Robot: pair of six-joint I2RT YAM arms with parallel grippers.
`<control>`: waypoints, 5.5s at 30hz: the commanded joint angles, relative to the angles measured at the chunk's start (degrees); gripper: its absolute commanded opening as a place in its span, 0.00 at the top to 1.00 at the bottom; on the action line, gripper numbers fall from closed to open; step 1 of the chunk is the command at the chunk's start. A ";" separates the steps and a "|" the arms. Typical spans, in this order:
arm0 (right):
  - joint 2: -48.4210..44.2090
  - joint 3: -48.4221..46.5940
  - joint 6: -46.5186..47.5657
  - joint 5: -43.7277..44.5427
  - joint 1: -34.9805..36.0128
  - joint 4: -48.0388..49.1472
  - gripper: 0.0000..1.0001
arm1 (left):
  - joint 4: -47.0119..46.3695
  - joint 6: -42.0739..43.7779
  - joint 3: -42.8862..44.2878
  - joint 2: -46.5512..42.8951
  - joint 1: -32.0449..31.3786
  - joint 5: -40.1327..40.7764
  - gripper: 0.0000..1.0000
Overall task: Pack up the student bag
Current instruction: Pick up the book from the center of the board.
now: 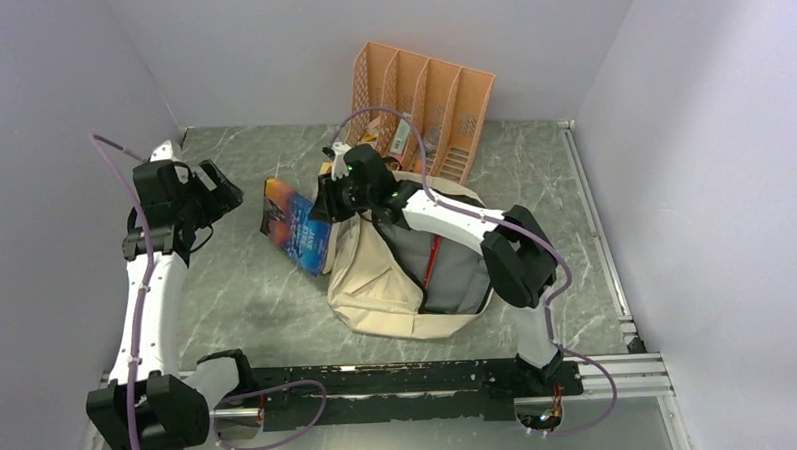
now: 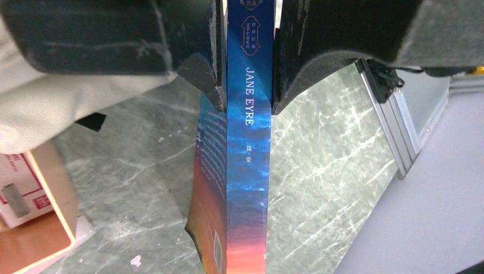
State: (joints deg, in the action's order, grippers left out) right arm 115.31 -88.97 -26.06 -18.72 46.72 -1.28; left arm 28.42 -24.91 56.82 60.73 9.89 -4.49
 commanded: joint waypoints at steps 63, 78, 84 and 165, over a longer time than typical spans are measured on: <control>-53.65 27.75 23.02 -33.98 -21.36 8.00 1.00 | -56.11 21.72 -13.64 6.52 -27.64 -66.02 0.14; -54.13 23.91 29.89 -37.94 -21.36 -0.87 1.00 | -44.23 31.10 -8.29 7.20 -30.10 -70.51 0.95; -55.45 19.33 34.21 -34.91 -21.33 -11.39 0.51 | -39.05 38.21 -5.57 4.71 -30.11 -73.01 0.95; -70.06 43.24 18.97 2.03 -11.24 15.73 1.00 | -69.12 2.34 2.94 2.41 -26.50 -50.06 0.19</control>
State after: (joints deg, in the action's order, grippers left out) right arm 49.23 -38.46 -12.08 -31.79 35.94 24.93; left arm -54.13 -33.82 57.30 64.90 -16.93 -63.70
